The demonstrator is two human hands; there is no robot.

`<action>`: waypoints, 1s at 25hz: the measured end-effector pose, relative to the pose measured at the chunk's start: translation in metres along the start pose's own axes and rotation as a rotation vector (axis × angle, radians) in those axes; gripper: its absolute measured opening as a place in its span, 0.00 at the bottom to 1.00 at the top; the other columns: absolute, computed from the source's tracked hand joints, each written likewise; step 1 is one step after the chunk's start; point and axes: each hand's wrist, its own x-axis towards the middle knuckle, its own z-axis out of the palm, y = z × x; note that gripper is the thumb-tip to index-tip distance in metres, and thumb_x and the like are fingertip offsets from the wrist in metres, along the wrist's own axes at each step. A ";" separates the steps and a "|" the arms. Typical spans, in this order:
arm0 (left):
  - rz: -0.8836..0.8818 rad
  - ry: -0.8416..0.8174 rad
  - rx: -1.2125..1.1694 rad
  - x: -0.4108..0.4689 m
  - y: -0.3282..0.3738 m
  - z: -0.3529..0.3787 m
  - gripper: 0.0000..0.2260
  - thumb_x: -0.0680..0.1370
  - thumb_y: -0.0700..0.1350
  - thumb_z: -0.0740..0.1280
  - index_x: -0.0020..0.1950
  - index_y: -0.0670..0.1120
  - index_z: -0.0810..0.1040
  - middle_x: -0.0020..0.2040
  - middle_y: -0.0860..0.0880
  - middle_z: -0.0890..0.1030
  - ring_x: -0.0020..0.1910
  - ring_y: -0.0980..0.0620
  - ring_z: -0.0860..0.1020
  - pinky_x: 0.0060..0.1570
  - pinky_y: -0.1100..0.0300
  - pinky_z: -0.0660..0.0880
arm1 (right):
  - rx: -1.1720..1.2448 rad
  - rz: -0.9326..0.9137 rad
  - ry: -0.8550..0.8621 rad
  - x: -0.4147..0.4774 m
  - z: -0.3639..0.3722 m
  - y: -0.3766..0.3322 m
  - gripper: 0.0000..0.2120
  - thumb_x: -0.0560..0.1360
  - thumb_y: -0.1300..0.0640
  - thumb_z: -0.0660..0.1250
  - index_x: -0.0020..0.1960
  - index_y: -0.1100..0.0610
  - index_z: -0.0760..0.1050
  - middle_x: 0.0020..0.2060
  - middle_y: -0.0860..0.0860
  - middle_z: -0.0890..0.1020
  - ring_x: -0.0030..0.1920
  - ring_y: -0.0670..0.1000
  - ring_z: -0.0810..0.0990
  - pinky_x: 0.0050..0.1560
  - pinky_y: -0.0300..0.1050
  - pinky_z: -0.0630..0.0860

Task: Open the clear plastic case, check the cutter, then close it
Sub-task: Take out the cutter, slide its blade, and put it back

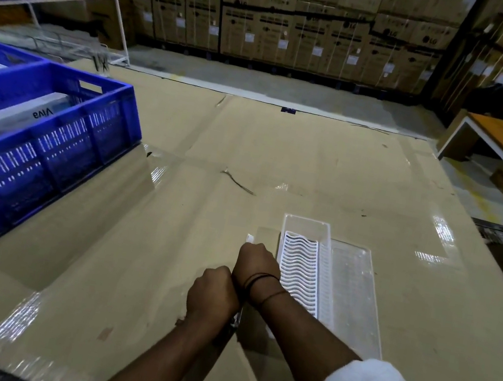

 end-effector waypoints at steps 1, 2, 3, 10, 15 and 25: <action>-0.006 0.001 0.006 0.000 0.001 0.000 0.06 0.79 0.42 0.65 0.53 0.45 0.80 0.52 0.45 0.83 0.50 0.43 0.83 0.42 0.55 0.77 | -0.002 0.003 -0.001 0.001 0.001 0.000 0.27 0.78 0.63 0.63 0.76 0.63 0.64 0.66 0.61 0.76 0.64 0.61 0.79 0.60 0.52 0.76; -0.017 0.005 0.010 -0.001 0.002 -0.001 0.06 0.79 0.42 0.65 0.53 0.44 0.80 0.52 0.45 0.83 0.51 0.43 0.83 0.42 0.55 0.75 | 0.001 0.008 -0.003 0.002 0.000 -0.001 0.26 0.78 0.63 0.63 0.75 0.63 0.65 0.66 0.61 0.76 0.63 0.61 0.79 0.60 0.52 0.76; -0.025 0.006 0.013 -0.001 0.004 -0.002 0.07 0.79 0.42 0.66 0.54 0.44 0.81 0.53 0.45 0.84 0.52 0.43 0.83 0.42 0.56 0.74 | 0.010 0.015 -0.003 0.003 0.000 -0.002 0.25 0.77 0.63 0.63 0.74 0.63 0.67 0.66 0.61 0.76 0.63 0.61 0.79 0.60 0.52 0.77; -0.031 0.033 -0.062 0.000 0.006 -0.005 0.08 0.80 0.40 0.64 0.54 0.44 0.82 0.54 0.44 0.84 0.50 0.44 0.83 0.42 0.56 0.74 | 0.058 0.040 0.013 0.003 -0.003 -0.001 0.18 0.76 0.59 0.67 0.65 0.63 0.75 0.63 0.60 0.78 0.62 0.60 0.80 0.58 0.51 0.78; 0.020 0.101 -0.341 0.004 0.009 -0.018 0.06 0.73 0.41 0.68 0.46 0.46 0.85 0.42 0.46 0.86 0.39 0.47 0.82 0.42 0.54 0.81 | 0.219 0.063 0.115 0.003 -0.024 0.009 0.15 0.72 0.55 0.70 0.55 0.63 0.78 0.55 0.61 0.82 0.56 0.62 0.82 0.48 0.46 0.77; 0.206 -0.105 -0.937 0.005 0.069 -0.022 0.12 0.73 0.46 0.79 0.52 0.45 0.81 0.43 0.46 0.87 0.38 0.52 0.87 0.40 0.51 0.86 | 1.062 0.154 0.331 -0.018 -0.077 0.087 0.15 0.73 0.53 0.75 0.39 0.65 0.85 0.30 0.55 0.83 0.29 0.51 0.79 0.27 0.39 0.68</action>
